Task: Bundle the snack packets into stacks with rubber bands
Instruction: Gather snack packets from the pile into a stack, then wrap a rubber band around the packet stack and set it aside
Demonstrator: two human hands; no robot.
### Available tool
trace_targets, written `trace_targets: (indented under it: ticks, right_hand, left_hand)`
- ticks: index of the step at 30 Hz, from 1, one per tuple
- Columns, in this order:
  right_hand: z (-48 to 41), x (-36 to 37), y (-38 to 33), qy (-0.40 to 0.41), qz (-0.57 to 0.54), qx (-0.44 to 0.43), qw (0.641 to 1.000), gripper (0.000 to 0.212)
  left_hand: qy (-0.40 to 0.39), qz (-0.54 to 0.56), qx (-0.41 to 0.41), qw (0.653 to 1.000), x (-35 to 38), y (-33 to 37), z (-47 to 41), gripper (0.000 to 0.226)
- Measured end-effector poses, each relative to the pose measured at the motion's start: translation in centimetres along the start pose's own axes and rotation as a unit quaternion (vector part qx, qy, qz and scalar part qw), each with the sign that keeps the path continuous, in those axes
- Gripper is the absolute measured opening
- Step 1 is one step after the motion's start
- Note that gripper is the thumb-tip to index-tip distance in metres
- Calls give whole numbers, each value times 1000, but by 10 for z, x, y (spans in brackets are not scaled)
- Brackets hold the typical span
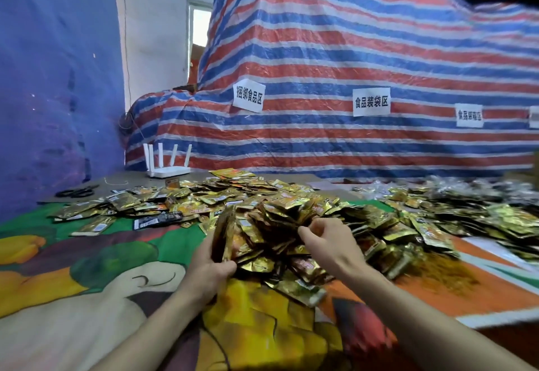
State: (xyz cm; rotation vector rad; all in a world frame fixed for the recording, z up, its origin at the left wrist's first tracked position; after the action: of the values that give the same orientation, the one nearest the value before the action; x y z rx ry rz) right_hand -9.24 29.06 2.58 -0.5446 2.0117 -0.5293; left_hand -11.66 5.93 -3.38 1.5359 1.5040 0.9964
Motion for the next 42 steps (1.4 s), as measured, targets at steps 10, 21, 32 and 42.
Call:
trace_targets:
  ticks: [10, 21, 32, 42]
  right_hand:
    - [3, -86, 124, -144, 444, 126, 875, 7]
    - [2, -72, 145, -158, 483, 111, 854, 5]
    - [1, -73, 146, -181, 474, 124, 853, 9]
    - [6, -74, 140, -207, 482, 133, 841, 11]
  left_hand:
    - [14, 46, -30, 998, -5, -8, -3, 35]
    - [13, 71, -39, 997, -4, -6, -2, 54]
    - [41, 99, -64, 992, -12, -12, -4, 40]
    - [24, 105, -71, 992, -11, -12, -5, 49]
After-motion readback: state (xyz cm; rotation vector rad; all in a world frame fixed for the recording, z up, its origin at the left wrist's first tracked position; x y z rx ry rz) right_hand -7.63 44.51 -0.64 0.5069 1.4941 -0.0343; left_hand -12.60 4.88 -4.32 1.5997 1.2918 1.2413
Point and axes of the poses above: each hand's wrist, its own z-axis away from the middle knuckle, its own x-axis out of the palm, y = z × x, the point moved 6 cm from there along -z, towards the middle knuckle, and after that the axes turned 6 degrees about z, right-handed, at the moved point
